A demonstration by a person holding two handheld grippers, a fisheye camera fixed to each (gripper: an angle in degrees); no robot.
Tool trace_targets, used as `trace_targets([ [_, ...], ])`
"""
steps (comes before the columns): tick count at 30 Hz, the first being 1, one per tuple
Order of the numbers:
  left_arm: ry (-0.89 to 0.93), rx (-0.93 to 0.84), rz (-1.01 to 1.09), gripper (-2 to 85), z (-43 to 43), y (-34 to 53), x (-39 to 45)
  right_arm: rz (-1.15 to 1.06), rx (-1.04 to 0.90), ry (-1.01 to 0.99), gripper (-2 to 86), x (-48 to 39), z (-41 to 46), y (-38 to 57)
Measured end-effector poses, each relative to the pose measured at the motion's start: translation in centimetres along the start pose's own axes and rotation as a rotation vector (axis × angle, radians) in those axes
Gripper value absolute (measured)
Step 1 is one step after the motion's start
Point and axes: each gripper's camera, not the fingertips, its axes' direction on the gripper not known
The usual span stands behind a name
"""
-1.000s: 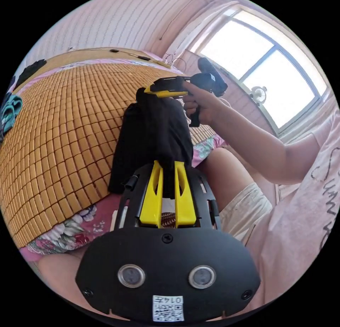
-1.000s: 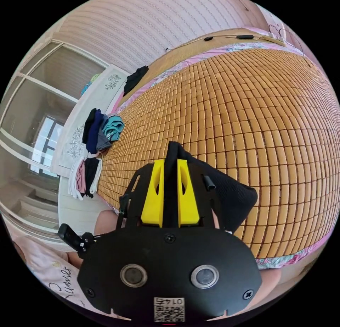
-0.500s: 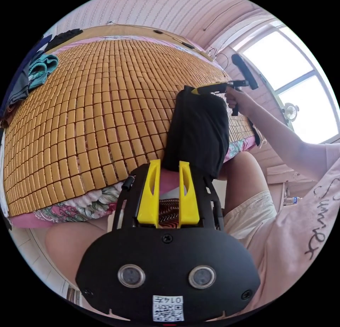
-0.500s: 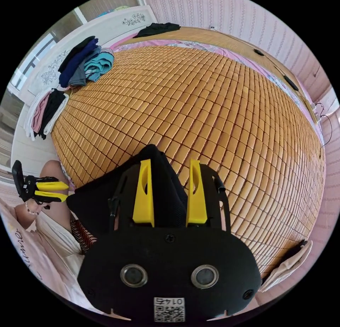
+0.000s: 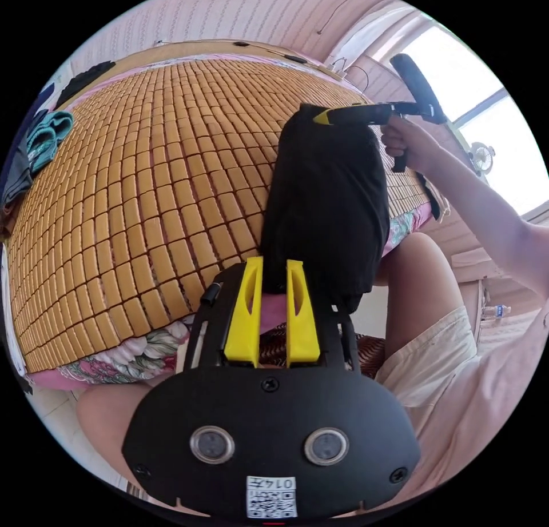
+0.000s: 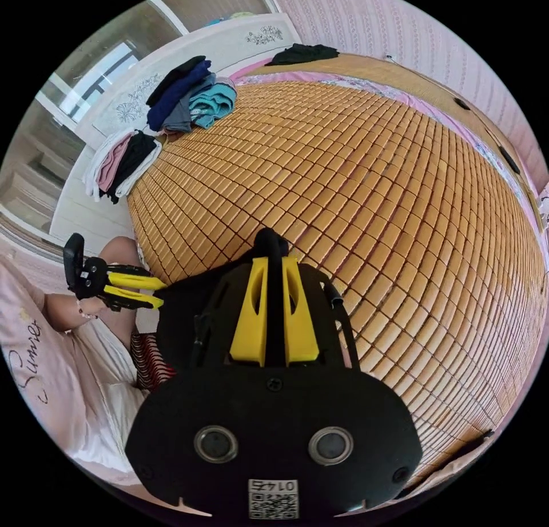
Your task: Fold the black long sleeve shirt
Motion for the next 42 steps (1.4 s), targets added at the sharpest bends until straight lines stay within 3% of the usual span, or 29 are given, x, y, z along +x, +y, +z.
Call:
trace_targets([
  [6, 0.046, 0.058, 0.062, 0.3, -0.9, 0.6, 2.0, 0.037, 0.284, -0.075, 2.6, -3.1, -9.2, 8.7],
  [13, 0.048, 0.18, 0.327, -0.9, -7.2, 1.4, 9.3, 0.13, 0.506, -0.016, 2.2, -6.6, -17.6, 19.4],
  [19, 0.114, 0.276, 0.602, -0.9, -11.4, -3.0, 18.1, 0.306, 0.77, 0.104, 2.0, -8.1, -25.9, 31.1],
  [23, 0.211, 0.292, 0.783, -0.9, -10.9, -9.5, 26.1, 0.377, 0.868, 0.294, 1.9, -8.3, -32.2, 37.6],
  [29, 0.432, 0.192, 0.934, -0.8, -5.4, -18.9, 39.9, 0.504, 0.818, 0.576, 2.4, -3.4, -42.1, 42.9],
  [33, 0.512, 0.117, 0.86, -0.1, 0.9, -25.6, 47.6, 0.641, 0.575, 0.702, 4.2, 9.9, -47.8, 39.6],
  [36, 0.462, 0.027, 0.686, 2.5, 8.9, -30.6, 51.0, 0.889, 0.36, 0.756, 6.9, 22.2, -46.4, 37.4],
  [38, 0.34, -0.074, 0.598, 4.9, 14.2, -32.1, 51.3, 0.967, 0.302, 0.776, 7.8, 25.3, -43.8, 37.6],
  [42, 0.297, -0.066, 0.626, 5.6, 14.3, -30.5, 48.7, 0.875, 0.354, 0.755, 8.6, 22.3, -37.2, 39.7],
])
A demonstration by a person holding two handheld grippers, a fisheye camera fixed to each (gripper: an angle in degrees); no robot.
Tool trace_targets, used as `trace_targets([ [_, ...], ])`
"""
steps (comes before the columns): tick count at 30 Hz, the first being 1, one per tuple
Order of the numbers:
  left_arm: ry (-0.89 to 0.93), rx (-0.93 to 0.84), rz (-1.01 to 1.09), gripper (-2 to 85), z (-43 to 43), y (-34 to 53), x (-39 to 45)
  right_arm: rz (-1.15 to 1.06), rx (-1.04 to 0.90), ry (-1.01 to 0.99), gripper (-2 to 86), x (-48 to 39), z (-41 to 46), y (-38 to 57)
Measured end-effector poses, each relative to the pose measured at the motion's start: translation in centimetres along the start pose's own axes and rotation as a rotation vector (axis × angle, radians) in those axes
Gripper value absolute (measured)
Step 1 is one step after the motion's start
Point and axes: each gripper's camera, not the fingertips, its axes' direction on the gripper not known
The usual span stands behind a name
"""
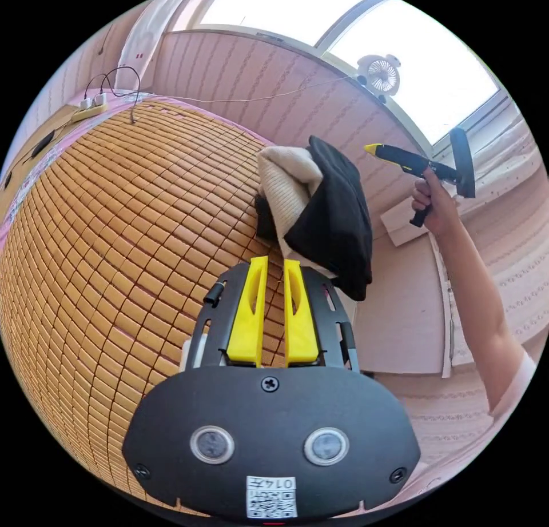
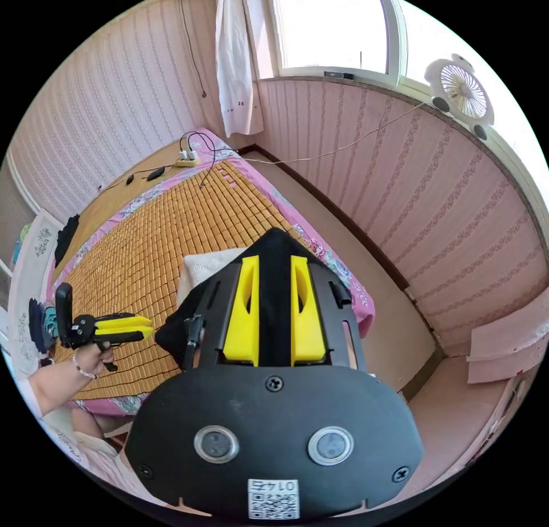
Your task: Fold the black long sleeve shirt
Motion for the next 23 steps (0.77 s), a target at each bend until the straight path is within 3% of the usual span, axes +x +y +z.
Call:
trace_targets([
  [6, -0.183, 0.051, 0.13, 5.6, -10.3, 14.2, 1.7, -0.092, 0.006, -0.046, 9.0, -7.5, -2.8, 16.8],
  [13, -0.506, 0.182, -0.107, 5.6, -25.7, 36.1, 6.3, -0.226, -0.096, -0.187, 9.3, -21.8, -4.7, 27.5],
  [18, -0.643, 0.417, -0.189, 6.4, -35.6, 49.2, 10.4, -0.599, -0.032, -0.414, 10.1, -41.0, -6.0, 27.7],
  [23, -0.843, 0.558, -0.444, 6.8, -43.6, 64.8, 13.7, -0.987, 0.017, -0.682, 10.3, -61.8, -8.9, 29.2],
])
